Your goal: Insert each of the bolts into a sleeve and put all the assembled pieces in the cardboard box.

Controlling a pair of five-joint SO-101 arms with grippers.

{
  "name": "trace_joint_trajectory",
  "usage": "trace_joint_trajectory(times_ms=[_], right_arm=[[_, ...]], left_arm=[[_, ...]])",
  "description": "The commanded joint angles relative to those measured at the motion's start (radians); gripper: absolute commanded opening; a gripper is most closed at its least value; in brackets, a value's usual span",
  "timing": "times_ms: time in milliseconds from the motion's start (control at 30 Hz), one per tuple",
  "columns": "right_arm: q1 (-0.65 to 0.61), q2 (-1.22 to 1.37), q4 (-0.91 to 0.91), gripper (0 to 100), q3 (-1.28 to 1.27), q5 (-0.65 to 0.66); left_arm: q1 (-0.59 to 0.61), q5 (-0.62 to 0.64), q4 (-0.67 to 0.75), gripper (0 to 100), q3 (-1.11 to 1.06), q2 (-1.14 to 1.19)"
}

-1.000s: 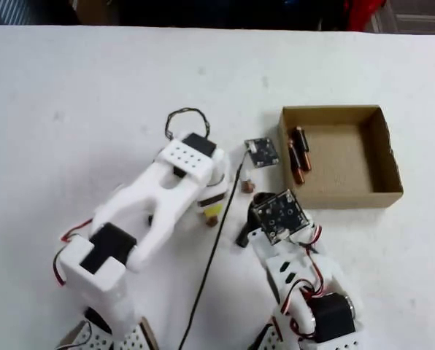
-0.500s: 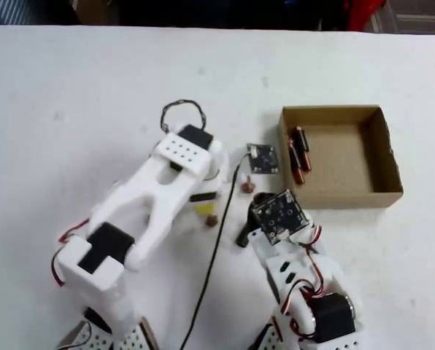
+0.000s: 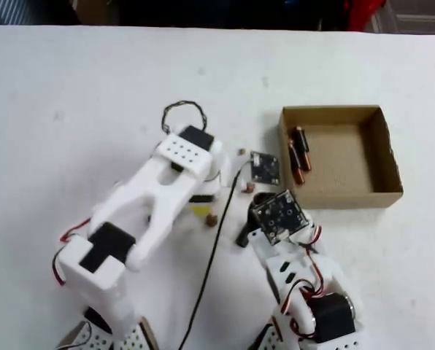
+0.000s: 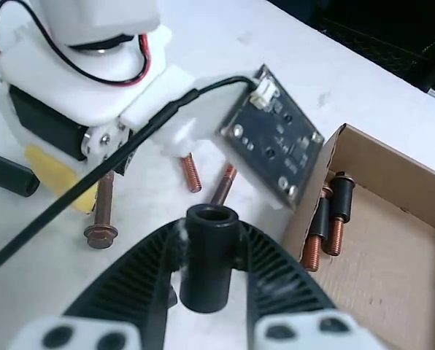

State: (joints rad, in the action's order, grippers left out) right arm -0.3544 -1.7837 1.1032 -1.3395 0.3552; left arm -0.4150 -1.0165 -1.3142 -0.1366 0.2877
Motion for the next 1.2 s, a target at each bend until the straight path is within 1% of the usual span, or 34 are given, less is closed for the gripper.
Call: trace_joint_trajectory(times_ms=[0,100,200,500,667,1100,1167], right_arm=[[-0.001,-0.005,-0.024,1.7,0.009,0.012],[-0.001,-0.005,-0.024,1.7,0.009,0.012],[-0.001,-0.005,-0.025,1.7,0.009,0.012],[-0.001,-0.005,-0.025,1.7,0.009,0.012],[-0.001,-0.005,-0.025,1.7,0.009,0.012],[-0.001,-0.005,-0.025,1.7,0.009,0.012],[-0.001,-0.005,-0.025,1.7,0.009,0.012]], left_arm=[[-0.027,-0.041,0.018,18,-0.006,0.018],[-0.028,-0.069,0.055,17,0.002,0.059],[-0.028,-0.069,0.069,14,0.002,0.076],[-0.028,-0.069,0.069,14,0.0,0.084],[-0.028,-0.061,0.124,14,-0.009,0.085],[-0.035,-0.06,0.126,14,-0.025,0.087],[-0.045,-0.06,0.126,12,-0.025,0.087]])
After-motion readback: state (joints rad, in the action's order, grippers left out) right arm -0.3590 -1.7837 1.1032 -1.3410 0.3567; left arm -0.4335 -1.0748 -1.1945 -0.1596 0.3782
